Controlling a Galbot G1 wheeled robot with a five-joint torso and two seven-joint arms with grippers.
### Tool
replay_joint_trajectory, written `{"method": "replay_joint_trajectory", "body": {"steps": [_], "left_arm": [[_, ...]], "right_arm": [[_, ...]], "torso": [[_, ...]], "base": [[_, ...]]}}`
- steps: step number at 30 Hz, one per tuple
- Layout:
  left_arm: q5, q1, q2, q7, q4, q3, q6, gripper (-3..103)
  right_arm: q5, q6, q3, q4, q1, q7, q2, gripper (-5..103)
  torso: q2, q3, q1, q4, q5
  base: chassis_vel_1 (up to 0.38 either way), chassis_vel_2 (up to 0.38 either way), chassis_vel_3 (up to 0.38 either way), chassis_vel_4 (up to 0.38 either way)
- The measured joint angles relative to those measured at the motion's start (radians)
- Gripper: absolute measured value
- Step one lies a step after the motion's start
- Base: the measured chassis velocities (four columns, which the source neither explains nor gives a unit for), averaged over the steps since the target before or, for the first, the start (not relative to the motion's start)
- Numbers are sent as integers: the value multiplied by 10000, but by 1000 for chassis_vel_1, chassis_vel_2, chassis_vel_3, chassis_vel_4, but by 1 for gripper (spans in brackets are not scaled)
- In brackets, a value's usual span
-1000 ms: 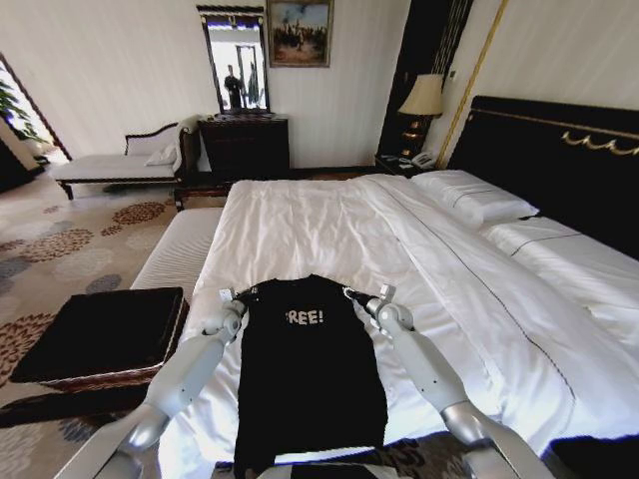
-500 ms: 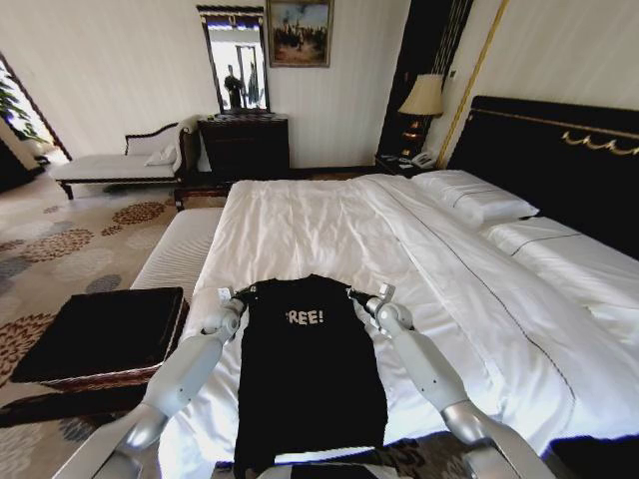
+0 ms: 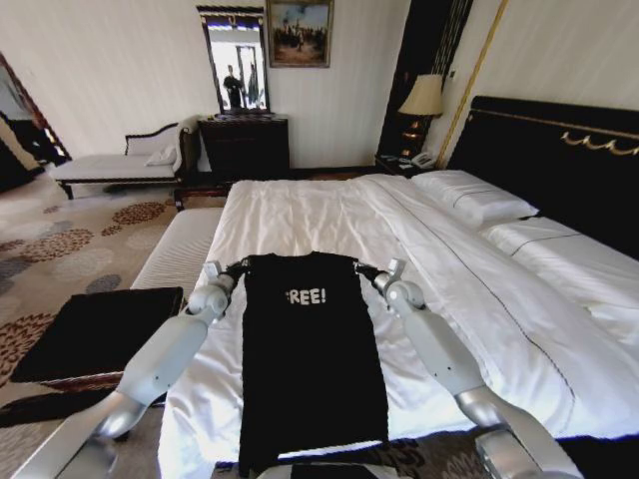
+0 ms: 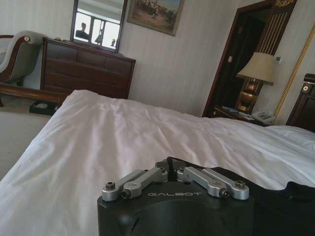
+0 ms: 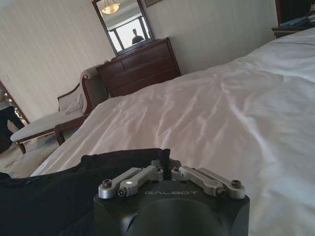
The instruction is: Fold the clothes on the bed and place them into the basket.
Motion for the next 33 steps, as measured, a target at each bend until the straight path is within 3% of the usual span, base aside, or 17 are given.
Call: {"method": "replay_joint_trajectory", "body": {"steps": [4, 5, 10, 18, 26, 29, 32, 33], "left_arm": [[-262, -826, 73, 126, 461, 401, 8, 2], [-438, -1573, 12, 200, 1027, 836, 8, 2], [-627, -2714, -296, 494, 2216, 1846, -5, 2], [-502, -3522, -856, 826, 3475, 2719, -210, 2], [3, -2463, -860, 668, 2688, 1970, -329, 2], [439, -1265, -643, 386, 1451, 1116, -401, 2], [571, -812, -555, 263, 976, 860, -416, 2], [722, -110, -435, 77, 196, 482, -433, 2]], "right_arm": [[-3, 86, -191, -352, 420, -2, 108, 2], [-3, 153, -391, -753, 829, -21, 220, 2], [-158, 389, -967, -2010, 1868, -147, 477, 2], [-542, 893, -1575, -3448, 2980, -309, 838, 2], [-1171, 1404, -1539, -3084, 2039, -386, 667, 2], [-1740, 1906, -1333, -2429, 1141, -390, 491, 2], [-1958, 2077, -1184, -2102, 839, -380, 398, 2], [-2182, 2234, -983, -1600, 441, -362, 233, 2]], "torso": [[0, 0, -1, -2, 4], [0, 0, 0, -2, 2], [-1, 2, 3, -3, 0], [-1, 2, 3, 1, 1], [-1, 0, 2, -4, 3], [-1, -1, 1, -3, 6], [-1, 0, 1, 1, 2], [0, -1, 0, 2, 3]], "base": [[0, 0, 0, 0], [0, 0, 0, 0], [0, 0, 0, 0], [0, 0, 0, 0], [0, 0, 0, 0], [0, 0, 0, 0], [0, 0, 0, 0], [0, 0, 0, 0]]}}
